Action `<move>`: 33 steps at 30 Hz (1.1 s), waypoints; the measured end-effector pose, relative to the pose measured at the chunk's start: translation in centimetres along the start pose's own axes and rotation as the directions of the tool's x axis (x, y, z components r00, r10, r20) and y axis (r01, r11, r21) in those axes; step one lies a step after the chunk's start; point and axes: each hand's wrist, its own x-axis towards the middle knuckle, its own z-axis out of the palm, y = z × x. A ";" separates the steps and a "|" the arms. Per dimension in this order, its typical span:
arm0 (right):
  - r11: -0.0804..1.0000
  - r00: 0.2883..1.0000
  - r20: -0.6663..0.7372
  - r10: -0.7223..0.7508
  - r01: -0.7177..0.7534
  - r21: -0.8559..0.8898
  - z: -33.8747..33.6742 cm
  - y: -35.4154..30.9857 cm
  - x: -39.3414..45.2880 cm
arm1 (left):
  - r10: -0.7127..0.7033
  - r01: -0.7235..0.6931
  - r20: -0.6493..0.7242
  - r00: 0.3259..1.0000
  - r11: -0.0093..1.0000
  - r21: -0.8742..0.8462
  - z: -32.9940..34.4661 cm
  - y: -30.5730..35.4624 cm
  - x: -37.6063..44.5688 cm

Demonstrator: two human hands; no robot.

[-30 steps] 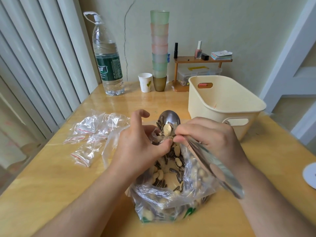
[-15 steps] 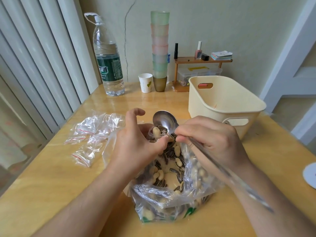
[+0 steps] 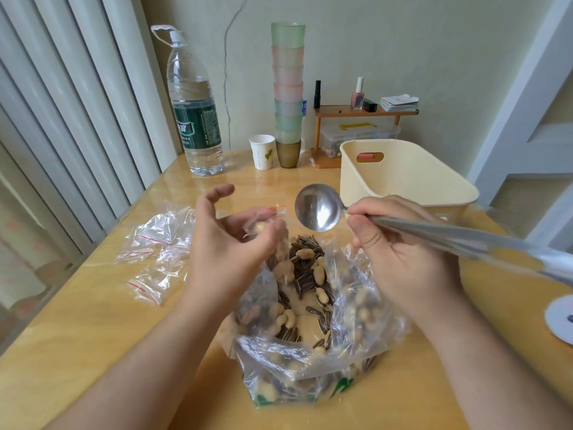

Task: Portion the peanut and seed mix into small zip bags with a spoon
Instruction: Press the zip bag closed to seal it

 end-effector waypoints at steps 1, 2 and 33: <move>0.999 0.998 0.058 -0.007 0.009 -0.039 0.1 0.0 -0.1 | -0.016 0.014 -0.023 1.000 0.997 -0.071 -0.1 0.1 0.1; 0.997 0.991 0.135 -0.018 0.028 -0.070 0.3 -0.1 -0.2 | -0.036 0.031 -0.039 0.999 0.992 -0.126 -0.1 0.2 0.2; 0.600 0.730 0.508 0.457 -0.675 0.430 4.3 -1.7 -0.3 | 0.042 0.105 0.391 0.919 0.932 -0.347 0.6 0.7 -0.9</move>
